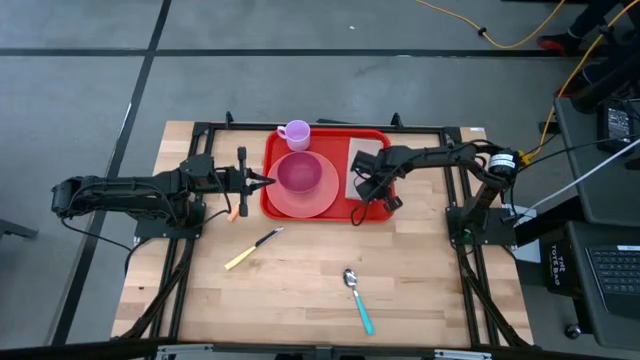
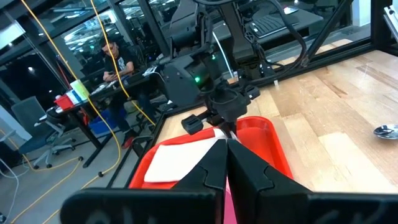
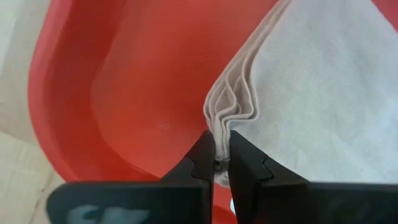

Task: Set up tray
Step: Put the light brown napkin on the red tray

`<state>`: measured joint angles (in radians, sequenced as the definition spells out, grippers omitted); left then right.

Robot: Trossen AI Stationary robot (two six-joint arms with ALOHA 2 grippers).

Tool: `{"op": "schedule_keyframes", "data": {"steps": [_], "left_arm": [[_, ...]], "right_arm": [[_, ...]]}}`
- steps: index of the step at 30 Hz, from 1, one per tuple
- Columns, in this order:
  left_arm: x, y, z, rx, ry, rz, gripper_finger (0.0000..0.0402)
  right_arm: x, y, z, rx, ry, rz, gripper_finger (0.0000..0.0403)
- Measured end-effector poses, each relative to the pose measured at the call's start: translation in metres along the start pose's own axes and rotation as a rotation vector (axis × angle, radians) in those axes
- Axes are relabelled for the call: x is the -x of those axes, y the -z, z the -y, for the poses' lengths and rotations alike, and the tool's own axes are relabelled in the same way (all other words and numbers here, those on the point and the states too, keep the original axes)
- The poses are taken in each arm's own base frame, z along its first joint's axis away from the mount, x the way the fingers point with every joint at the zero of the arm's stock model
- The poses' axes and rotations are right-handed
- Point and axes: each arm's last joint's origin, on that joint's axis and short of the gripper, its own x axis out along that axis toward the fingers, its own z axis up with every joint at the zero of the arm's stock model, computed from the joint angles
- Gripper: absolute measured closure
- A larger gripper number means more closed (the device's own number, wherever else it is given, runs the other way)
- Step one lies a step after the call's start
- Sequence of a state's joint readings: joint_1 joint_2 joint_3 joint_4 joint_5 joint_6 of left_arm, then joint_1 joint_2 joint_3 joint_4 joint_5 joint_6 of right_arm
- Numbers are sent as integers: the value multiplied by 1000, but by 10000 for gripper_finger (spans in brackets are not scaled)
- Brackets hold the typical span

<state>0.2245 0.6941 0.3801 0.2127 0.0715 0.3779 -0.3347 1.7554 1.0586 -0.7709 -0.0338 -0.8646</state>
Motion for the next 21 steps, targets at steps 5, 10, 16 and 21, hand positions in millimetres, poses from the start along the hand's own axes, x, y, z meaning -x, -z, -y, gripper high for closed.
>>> {"op": "schedule_keyframes", "data": {"steps": [5, 10, 16, 21], "left_arm": [[0, 0, 0, -2, 0, 1, 398], [0, 0, 0, -2, 0, 0, 398], [0, 0, 0, -1, 0, 0, 397], [0, 0, 0, 0, 0, 0, 399]], "right_arm": [[0, -1, -2, -7, -10, -8, 375], [0, 0, -1, -88, 13, -26, 351], [0, 0, -1, -125, 15, -31, 276], [0, 1, -1, -125, 14, -32, 257]]}}
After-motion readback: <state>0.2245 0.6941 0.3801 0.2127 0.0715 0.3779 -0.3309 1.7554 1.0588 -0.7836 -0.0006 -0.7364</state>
